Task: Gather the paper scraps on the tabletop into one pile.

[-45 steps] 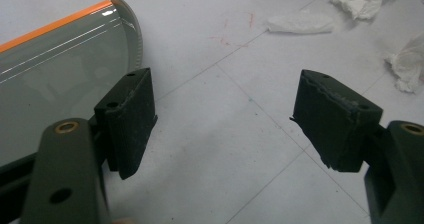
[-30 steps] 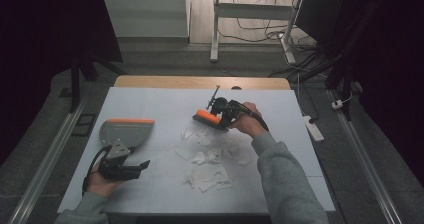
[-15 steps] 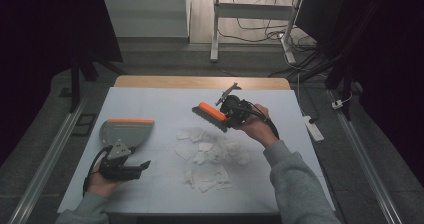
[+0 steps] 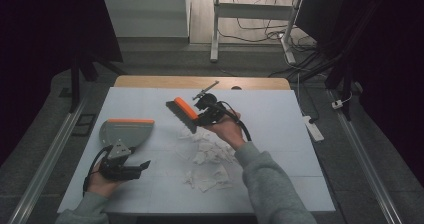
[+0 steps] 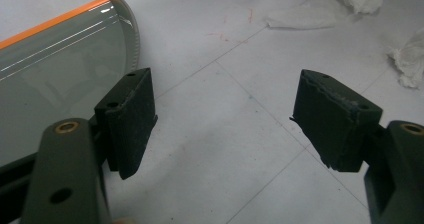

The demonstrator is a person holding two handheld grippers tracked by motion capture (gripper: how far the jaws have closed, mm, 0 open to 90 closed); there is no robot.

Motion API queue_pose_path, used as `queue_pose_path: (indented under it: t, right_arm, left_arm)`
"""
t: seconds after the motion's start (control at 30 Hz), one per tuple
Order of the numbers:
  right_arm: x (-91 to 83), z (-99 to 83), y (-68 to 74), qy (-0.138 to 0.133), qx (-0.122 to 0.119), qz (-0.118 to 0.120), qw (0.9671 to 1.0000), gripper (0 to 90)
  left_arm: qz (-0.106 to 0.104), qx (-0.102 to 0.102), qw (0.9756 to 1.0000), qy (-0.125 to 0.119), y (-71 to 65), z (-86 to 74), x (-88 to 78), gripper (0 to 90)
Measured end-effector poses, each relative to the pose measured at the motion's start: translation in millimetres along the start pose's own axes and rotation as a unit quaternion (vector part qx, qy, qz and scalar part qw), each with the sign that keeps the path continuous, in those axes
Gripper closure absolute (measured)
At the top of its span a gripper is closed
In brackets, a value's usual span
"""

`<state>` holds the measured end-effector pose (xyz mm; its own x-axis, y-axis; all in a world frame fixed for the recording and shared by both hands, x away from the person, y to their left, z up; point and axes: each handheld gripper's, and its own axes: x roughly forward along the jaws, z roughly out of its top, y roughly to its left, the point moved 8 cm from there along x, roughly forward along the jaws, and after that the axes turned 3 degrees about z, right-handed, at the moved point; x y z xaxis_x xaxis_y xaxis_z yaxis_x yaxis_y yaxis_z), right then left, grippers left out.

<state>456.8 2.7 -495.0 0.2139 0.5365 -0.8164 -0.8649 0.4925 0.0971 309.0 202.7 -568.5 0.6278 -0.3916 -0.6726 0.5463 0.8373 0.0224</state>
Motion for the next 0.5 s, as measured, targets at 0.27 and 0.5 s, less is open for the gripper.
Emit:
queue_pose_path:
  t: [0.27, 0.5]
  right_arm:
    - [51.8, 18.2, 11.3, -0.018, 0.071, 0.062, 0.9954, 70.3]
    - [49.4, -7.4, -11.3, 0.012, 0.117, 0.041, 0.9923, 70.5]
  left_arm:
    - [-0.001, 0.001, 1.0000, 0.000, 0.4, -0.7, 0.0, 25.9]
    - [0.000, 0.004, 1.0000, 0.001, -0.4, -0.8, -0.4, 25.9]
